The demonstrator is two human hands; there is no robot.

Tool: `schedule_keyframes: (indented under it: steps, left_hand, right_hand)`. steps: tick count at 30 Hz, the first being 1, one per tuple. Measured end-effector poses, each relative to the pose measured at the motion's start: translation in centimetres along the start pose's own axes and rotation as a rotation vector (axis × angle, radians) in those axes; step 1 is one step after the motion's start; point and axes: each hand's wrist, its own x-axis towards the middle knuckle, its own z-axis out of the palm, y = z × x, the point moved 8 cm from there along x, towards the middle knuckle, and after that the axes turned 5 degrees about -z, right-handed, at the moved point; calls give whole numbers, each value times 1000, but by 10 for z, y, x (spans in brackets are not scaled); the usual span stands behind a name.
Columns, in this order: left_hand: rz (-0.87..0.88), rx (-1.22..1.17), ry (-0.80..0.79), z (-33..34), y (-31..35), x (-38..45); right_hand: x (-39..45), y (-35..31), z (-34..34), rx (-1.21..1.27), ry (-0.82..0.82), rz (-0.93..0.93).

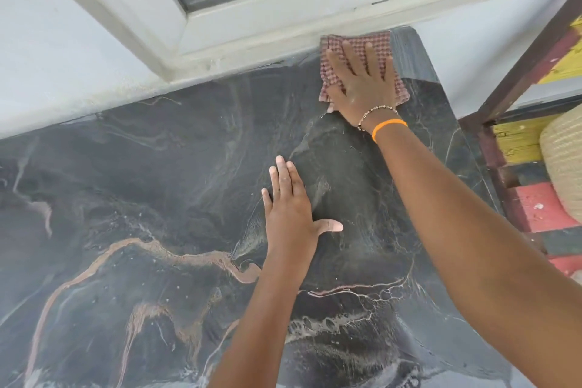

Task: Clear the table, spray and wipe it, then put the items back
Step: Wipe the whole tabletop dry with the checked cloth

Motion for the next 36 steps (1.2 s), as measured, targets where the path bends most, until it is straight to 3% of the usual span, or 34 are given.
schedule_keyframes:
  steps: [4, 8, 17, 20, 25, 32, 36]
  left_hand:
    - [-9, 1, 0, 1, 0, 1]
    - [-10, -3, 8, 1, 0, 2]
    - [-14, -48, 14, 1, 0, 2]
    - [-10, -70, 3, 2, -1, 2]
    - [-2, -96, 17, 1, -3, 1]
    - [6, -112, 17, 3, -3, 1]
    - [20, -119, 32, 2, -3, -1]
  right_hand:
    - [-25, 64, -17, 10, 79, 252]
    - [-67, 52, -6, 31, 96, 414]
    - [-28, -114, 30, -81, -69, -260]
    - [1, -139, 32, -115, -106, -378]
    - [19, -98, 20, -84, -60, -276]
    - [8, 45, -13, -65, 31, 101]
    - [-6, 80, -20, -34, 17, 218]
